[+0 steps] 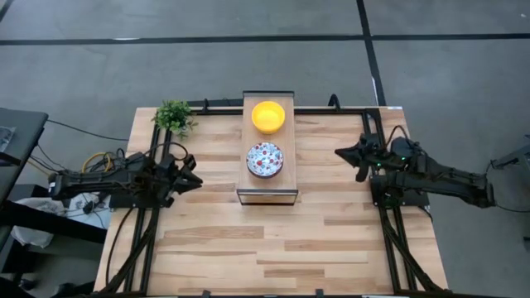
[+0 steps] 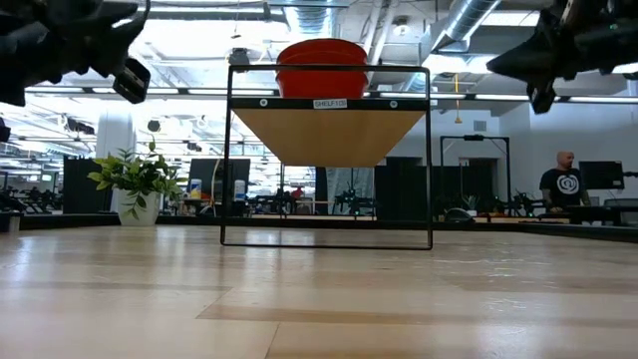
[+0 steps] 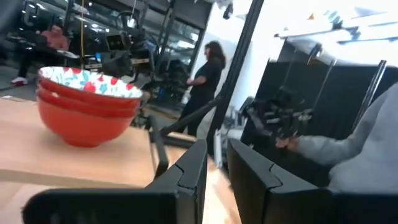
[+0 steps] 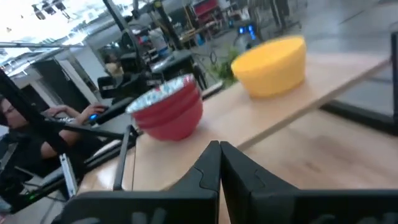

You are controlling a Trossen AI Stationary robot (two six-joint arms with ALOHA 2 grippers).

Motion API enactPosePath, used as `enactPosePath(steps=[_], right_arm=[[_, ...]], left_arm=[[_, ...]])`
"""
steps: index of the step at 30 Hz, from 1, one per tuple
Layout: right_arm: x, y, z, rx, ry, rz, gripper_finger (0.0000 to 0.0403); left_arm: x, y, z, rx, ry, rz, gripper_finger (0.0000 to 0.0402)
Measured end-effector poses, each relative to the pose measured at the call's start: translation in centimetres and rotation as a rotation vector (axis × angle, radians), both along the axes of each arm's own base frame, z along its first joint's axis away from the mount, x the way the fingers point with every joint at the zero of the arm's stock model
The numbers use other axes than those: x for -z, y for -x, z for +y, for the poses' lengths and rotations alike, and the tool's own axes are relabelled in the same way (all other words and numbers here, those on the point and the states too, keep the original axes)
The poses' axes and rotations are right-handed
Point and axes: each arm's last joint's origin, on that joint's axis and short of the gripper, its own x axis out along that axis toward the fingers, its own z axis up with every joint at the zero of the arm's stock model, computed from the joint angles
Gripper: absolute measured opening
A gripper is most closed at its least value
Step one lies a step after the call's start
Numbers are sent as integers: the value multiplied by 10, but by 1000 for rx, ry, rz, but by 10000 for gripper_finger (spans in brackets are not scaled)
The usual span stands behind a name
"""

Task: Pick & Place Mini bowls
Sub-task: Return to Home Position

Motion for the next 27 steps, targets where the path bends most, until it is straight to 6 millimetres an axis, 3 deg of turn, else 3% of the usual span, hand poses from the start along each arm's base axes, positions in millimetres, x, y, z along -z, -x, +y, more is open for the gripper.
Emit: enactPosePath(steps=[9, 15, 22, 27], right_arm=[[29, -5, 3, -3, -54, 93, 0], [30, -2, -2, 207, 26, 120, 0], [23, 6, 4, 126, 98, 52, 0], [25, 17, 7, 109, 117, 51, 0]], left_arm=[[9, -7, 1, -13, -39, 91, 63], [9, -7, 1, -10, -4, 96, 63], [4, -4, 1, -7, 7, 49, 63], [9, -6, 2, -79, -103, 63, 63]])
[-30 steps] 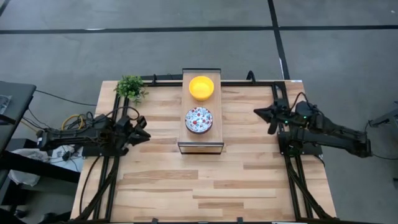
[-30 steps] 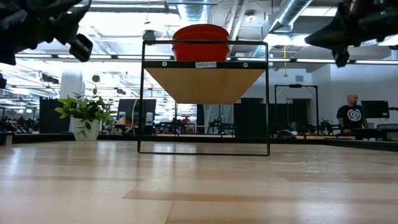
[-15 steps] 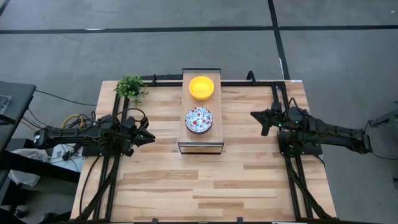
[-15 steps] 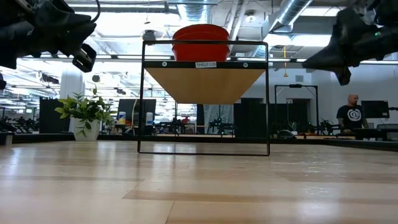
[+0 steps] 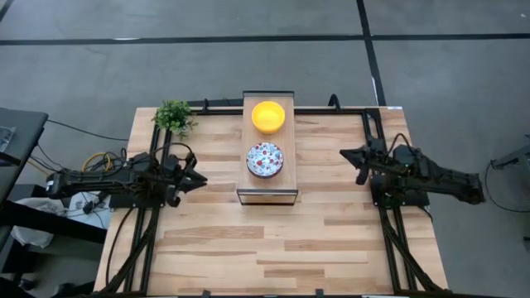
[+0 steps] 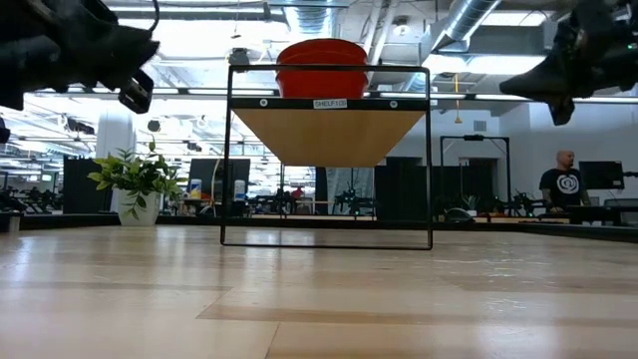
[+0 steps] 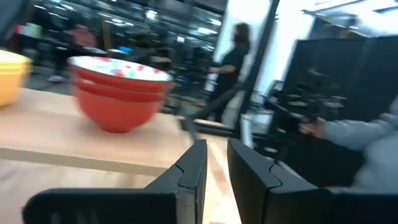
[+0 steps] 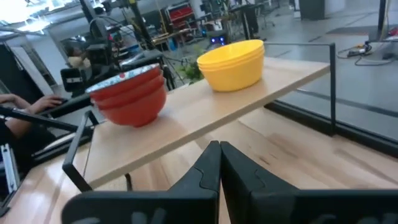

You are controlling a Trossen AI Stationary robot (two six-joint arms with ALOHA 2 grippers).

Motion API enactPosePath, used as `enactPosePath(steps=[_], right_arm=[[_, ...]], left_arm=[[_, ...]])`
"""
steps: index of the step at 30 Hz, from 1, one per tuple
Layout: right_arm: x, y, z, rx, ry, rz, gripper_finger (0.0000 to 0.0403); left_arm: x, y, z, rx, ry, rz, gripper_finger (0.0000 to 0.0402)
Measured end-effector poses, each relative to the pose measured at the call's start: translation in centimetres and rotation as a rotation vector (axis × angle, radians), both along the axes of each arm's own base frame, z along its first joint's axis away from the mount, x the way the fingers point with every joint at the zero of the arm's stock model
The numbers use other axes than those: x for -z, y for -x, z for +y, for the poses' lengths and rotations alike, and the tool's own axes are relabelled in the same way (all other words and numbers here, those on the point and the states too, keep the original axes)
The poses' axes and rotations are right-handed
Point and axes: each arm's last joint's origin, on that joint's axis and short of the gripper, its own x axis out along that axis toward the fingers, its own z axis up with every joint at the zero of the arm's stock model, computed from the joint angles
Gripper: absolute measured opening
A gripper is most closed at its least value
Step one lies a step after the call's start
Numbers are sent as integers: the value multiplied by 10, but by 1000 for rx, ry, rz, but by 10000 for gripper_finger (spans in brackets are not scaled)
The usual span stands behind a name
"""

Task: Pick & Place Mini bowls
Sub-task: Return to Home Position

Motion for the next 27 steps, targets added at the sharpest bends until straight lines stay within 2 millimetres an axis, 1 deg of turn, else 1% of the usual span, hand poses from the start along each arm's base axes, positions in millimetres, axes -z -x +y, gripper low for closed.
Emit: enactPosePath(steps=[3, 7, 10, 17, 27], right_arm=[[2, 5, 1, 3, 1, 11, 0], [5, 5, -1, 43, 15, 48, 0], [8, 4, -1, 63, 23, 89, 0], [6, 4, -2, 70, 24, 66, 0], [6, 4, -2, 68, 29, 70, 0]], left_arm=[[2, -2, 2, -77, 3, 21, 63], [9, -5, 4, -128, -9, 96, 63], [10, -6, 4, -129, -10, 103, 63], [7, -6, 4, -131, -22, 67, 63], [7, -6, 4, -130, -19, 71, 63]])
